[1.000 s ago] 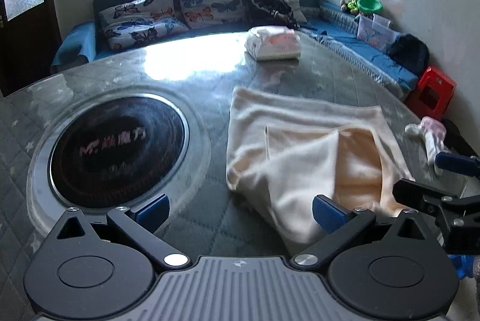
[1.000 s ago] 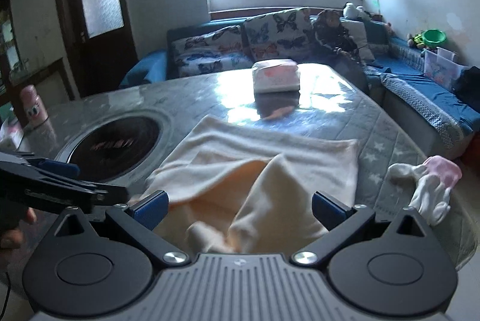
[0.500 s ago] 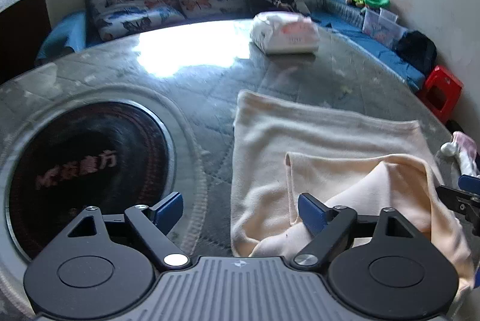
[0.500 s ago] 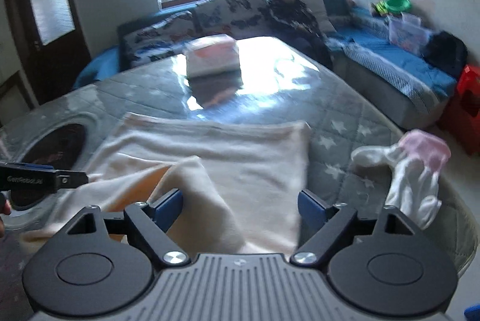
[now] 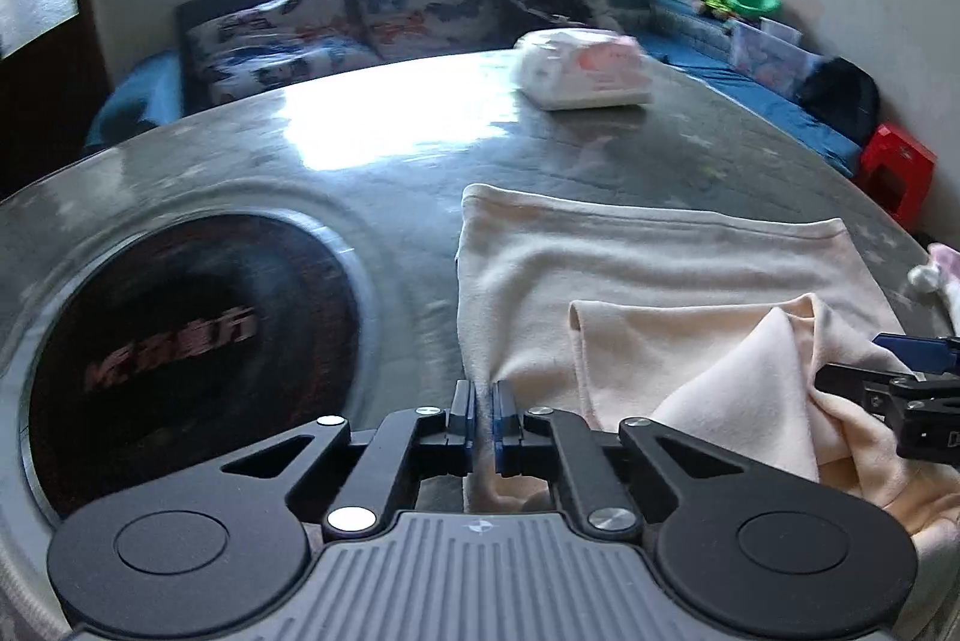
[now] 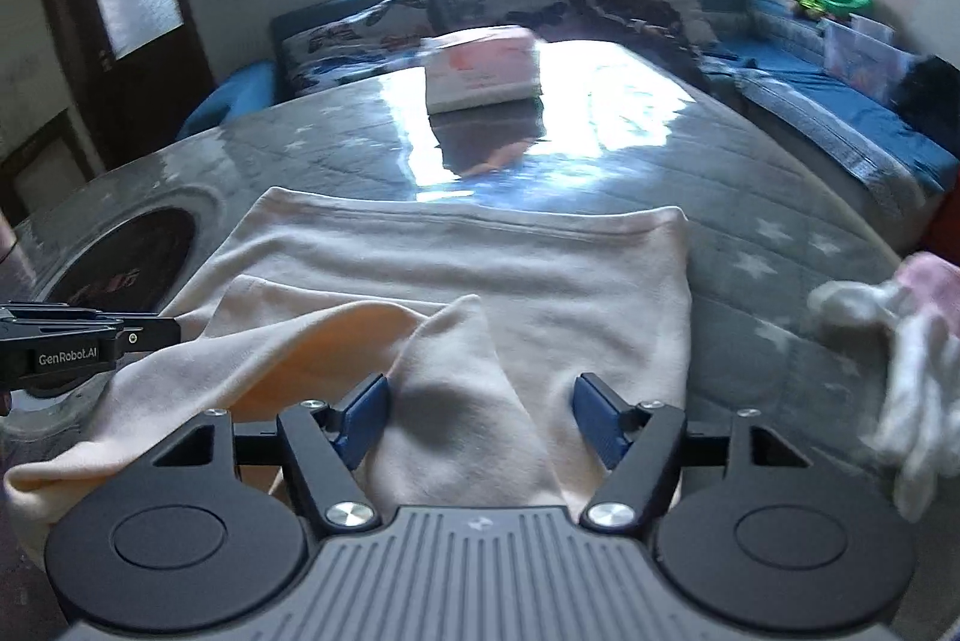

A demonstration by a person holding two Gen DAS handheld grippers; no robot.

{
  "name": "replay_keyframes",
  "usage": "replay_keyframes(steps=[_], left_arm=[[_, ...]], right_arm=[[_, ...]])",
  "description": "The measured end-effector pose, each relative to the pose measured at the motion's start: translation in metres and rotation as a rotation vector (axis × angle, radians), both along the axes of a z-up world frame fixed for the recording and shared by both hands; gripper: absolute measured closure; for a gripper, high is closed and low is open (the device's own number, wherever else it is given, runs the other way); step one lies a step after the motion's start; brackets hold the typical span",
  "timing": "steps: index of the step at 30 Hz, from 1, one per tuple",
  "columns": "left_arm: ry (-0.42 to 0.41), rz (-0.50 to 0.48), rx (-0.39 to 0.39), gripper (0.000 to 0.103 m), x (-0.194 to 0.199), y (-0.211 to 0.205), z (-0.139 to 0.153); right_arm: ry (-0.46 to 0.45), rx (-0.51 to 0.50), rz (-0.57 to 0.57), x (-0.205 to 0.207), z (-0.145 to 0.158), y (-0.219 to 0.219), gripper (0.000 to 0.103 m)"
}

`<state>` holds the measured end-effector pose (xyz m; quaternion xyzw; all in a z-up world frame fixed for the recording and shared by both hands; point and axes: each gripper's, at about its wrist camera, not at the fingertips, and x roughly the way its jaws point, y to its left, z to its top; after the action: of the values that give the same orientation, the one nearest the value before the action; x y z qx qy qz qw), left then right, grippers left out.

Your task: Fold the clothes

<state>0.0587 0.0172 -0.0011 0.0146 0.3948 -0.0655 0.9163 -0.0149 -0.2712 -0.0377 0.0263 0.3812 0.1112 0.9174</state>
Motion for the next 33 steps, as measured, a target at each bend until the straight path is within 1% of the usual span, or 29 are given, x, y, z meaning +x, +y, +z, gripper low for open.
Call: replay_keyframes(steps=[5,8,10,11,13,14,16,17,18,19,20,21,22,24,26,28,30,33], left_arm=[[0.01,0.146,0.004,0.097,-0.012,0.048,-0.002],[0.005,0.242,0.022,0.097,-0.02,0.081,0.0],[0.003,0.3,0.026,0.097,-0.026,0.104,0.003],[0.004,0.322,0.027,0.097,-0.028,0.113,0.003],[0.012,0.355,0.033,0.097,-0.034,0.128,0.003],[0.016,0.368,0.036,0.096,-0.037,0.134,0.003],[0.023,0.392,0.033,0.093,-0.043,0.147,0.004],[0.022,0.401,0.021,0.093,-0.046,0.152,0.007],[0.011,0.399,0.012,0.091,-0.049,0.153,0.012],[0.0,0.397,0.002,0.084,-0.052,0.154,0.016],[-0.013,0.379,-0.011,0.078,-0.053,0.152,0.021],[-0.026,0.36,-0.025,0.065,-0.055,0.15,0.027],[-0.043,0.319,-0.031,0.06,-0.055,0.144,0.032],[-0.066,0.229,-0.039,0.056,-0.053,0.128,0.039],[-0.068,0.141,-0.028,0.056,-0.047,0.106,0.041],[-0.054,0.08,-0.011,0.056,-0.036,0.09,0.037],[-0.021,0.052,0.004,0.056,-0.021,0.078,0.029],[0.015,0.041,0.012,0.056,-0.006,0.074,0.019]], right_arm=[[-0.013,-0.015,0.124,0.015,0.0,0.039,0.033],[-0.018,-0.021,0.245,0.027,-0.001,0.082,0.033],[-0.023,-0.025,0.318,0.032,-0.001,0.107,0.036],[-0.025,-0.028,0.351,0.033,0.001,0.119,0.038],[-0.031,-0.033,0.417,0.034,0.004,0.142,0.05],[-0.033,-0.035,0.449,0.035,0.005,0.153,0.052],[-0.03,-0.044,0.49,0.033,0.007,0.169,0.063],[-0.031,-0.051,0.505,0.032,0.008,0.175,0.064],[-0.033,-0.06,0.512,0.032,0.009,0.177,0.066],[-0.036,-0.068,0.518,0.032,0.01,0.179,0.071],[-0.039,-0.076,0.525,0.032,0.01,0.181,0.072],[-0.036,-0.076,0.523,0.033,0.011,0.179,0.072],[-0.034,-0.075,0.521,0.034,0.013,0.178,0.075],[-0.029,-0.073,0.517,0.037,0.015,0.175,0.076],[-0.029,-0.076,0.509,0.037,0.017,0.173,0.076],[-0.032,-0.079,0.508,0.036,0.018,0.172,0.076],[-0.034,-0.083,0.51,0.033,0.018,0.17,0.076],[-0.035,-0.1,0.505,0.032,0.016,0.167,0.075]])
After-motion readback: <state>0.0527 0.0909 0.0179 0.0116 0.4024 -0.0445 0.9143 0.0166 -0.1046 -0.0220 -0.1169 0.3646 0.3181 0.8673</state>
